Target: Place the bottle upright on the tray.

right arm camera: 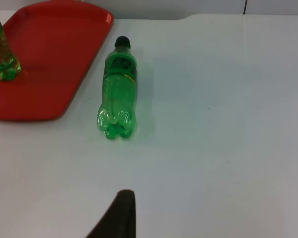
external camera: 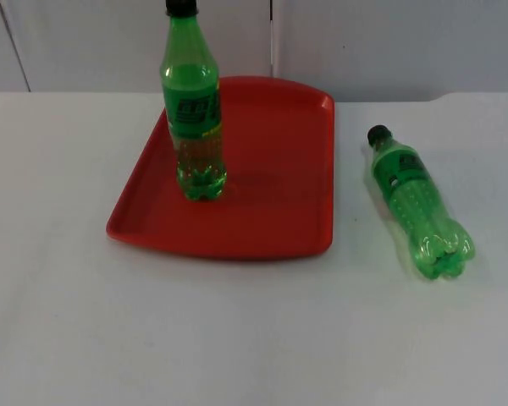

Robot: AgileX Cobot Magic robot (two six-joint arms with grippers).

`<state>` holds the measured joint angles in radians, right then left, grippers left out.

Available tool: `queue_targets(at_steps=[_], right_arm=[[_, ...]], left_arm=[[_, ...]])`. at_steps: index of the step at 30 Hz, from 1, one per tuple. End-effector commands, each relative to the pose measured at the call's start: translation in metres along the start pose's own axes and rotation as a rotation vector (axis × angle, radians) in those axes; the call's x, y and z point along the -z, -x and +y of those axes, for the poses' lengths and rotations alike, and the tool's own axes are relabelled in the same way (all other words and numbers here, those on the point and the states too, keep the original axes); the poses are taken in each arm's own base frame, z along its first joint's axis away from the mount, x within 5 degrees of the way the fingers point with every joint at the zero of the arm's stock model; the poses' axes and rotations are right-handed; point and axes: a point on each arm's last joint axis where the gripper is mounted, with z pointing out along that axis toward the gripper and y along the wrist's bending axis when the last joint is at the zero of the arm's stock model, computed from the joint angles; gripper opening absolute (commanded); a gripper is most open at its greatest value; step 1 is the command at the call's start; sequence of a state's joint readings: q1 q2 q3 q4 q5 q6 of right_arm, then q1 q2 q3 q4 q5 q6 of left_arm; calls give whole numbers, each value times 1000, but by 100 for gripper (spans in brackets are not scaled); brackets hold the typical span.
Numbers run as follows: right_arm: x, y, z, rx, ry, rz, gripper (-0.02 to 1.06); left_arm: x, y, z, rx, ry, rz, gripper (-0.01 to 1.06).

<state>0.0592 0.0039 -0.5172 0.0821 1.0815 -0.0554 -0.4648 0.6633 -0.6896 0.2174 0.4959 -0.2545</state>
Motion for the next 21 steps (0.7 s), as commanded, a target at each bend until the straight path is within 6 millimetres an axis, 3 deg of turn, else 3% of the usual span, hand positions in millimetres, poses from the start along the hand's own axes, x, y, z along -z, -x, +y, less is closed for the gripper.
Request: queue_targets(at_steps=[1,21], right_arm=[[0,0,0,2,-6,-8,105],[0,0,0,2,-6,-8,105]], left_arm=[[7,-4,-1,6,-20,20,105],[85,-37,8,-18,-34,28,105]])
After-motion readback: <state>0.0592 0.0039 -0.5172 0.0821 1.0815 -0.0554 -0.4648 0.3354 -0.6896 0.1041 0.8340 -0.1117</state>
